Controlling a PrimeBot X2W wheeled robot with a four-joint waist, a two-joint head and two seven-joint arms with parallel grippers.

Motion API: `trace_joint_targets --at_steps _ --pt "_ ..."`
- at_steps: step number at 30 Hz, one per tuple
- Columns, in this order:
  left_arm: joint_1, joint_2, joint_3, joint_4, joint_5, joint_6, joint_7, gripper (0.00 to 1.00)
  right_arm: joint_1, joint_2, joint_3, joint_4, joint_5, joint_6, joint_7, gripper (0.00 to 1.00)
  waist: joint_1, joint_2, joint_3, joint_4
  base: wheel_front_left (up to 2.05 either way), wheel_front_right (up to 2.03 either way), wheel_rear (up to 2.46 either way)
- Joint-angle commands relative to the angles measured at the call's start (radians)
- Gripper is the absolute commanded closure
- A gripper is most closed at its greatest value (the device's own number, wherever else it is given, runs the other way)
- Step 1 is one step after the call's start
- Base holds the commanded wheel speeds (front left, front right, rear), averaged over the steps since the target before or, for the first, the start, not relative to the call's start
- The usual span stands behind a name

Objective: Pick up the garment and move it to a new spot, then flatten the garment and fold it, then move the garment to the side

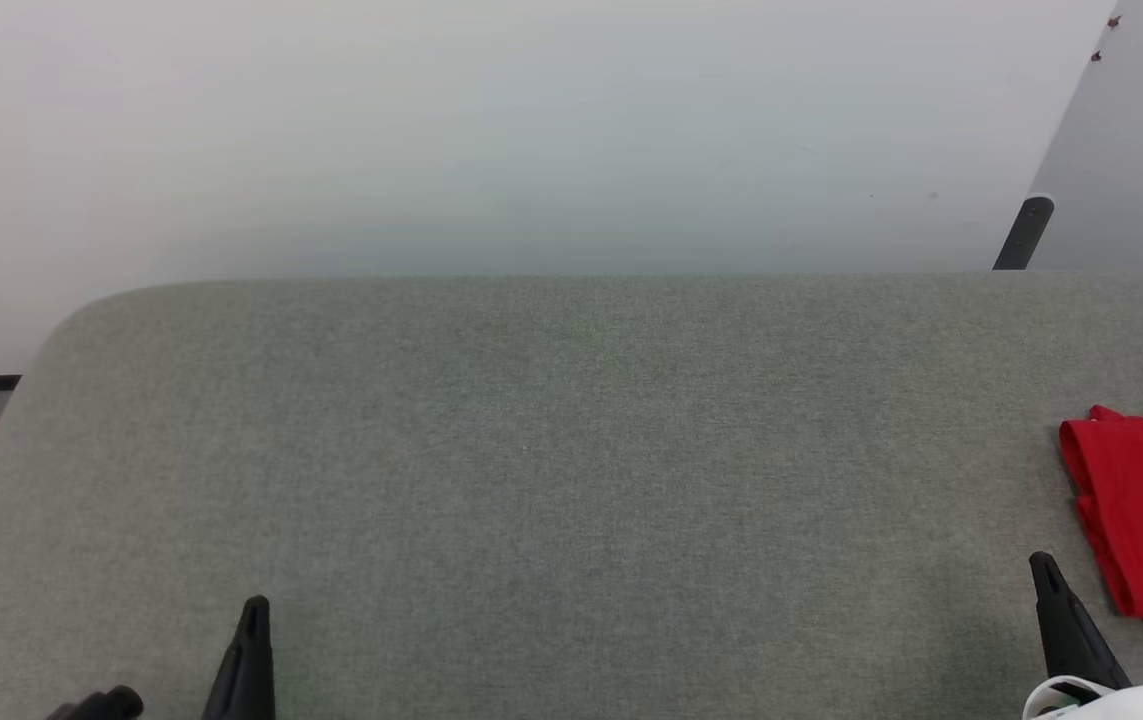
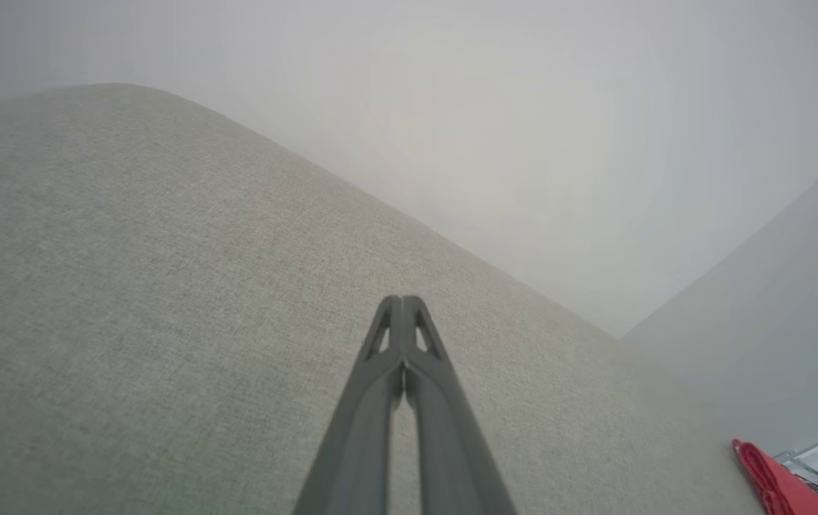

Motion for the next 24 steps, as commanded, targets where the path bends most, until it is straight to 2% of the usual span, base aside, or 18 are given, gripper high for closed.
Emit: trace_joint_targets --at_steps 1,24 --pt "-0.027 0.003 0.005 -0.005 -0.042 -0.005 0.009 1.00 -0.027 0.000 -0.008 -0.004 0.038 0.000 0.005 1.00 0.0000 0.0000 0.000 0.000 0.00 0.00 0.00" --pt "-0.099 -0.013 0.017 0.048 -0.339 -0.009 0.090 1.00 -0.084 0.018 -0.019 0.056 0.312 0.000 0.047 1.00 0.0000 0.0000 0.004 -0.006 0.00 0.00 0.00"
